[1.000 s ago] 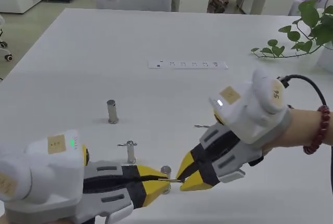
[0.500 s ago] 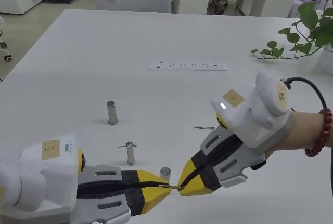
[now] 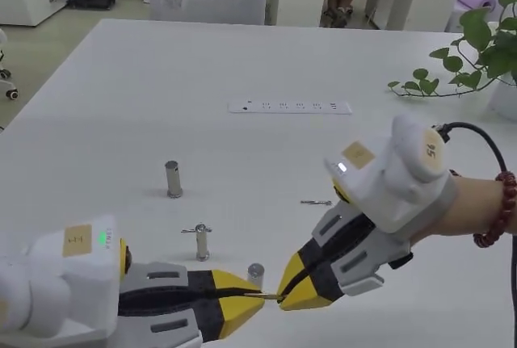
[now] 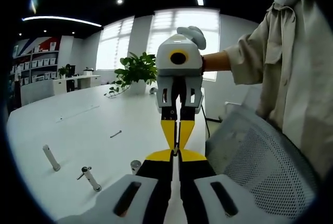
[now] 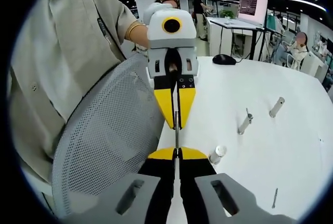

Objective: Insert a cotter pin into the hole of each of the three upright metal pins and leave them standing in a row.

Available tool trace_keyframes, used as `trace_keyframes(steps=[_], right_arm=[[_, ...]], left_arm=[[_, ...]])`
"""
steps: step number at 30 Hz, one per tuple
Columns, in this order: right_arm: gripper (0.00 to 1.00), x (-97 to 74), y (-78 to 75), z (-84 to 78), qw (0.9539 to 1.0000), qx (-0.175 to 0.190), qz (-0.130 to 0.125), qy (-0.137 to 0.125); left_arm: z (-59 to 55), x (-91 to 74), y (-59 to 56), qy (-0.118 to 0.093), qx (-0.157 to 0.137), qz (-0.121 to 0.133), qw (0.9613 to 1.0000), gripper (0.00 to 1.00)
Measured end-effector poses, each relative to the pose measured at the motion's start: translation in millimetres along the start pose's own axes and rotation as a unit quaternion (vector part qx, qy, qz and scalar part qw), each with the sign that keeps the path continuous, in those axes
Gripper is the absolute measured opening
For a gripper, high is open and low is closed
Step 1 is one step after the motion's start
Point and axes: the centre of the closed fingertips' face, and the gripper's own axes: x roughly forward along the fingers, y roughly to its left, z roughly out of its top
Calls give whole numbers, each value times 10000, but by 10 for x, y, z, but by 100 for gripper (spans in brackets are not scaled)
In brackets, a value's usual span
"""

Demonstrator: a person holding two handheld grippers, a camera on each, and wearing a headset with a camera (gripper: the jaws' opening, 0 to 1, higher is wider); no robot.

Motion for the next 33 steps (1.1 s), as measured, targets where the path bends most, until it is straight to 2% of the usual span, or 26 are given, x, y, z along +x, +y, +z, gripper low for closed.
trace_keyframes(steps=[2,10,16,24,33], right_arm=[[2,1,-18,-24,9999,-30,-64,100],[2,-22,-105,-152,9985,9,-327,431],[2,-51,-184,-243,9962,91,-542,676],[2,-81,-255,-354,9926,250,-707,954],[2,-108,-381,-532,9866,392,-961,1260]], left_arm=[[-1,7,13,-4,6,55,10000,2],[-14,3,79,-59,-150,263,9995,19],[-42,-5,141,-63,-157,444,9989,31],[-108,-3,249,-19,-172,712,9973,37],[-167,46,392,17,-231,1046,9942,36]])
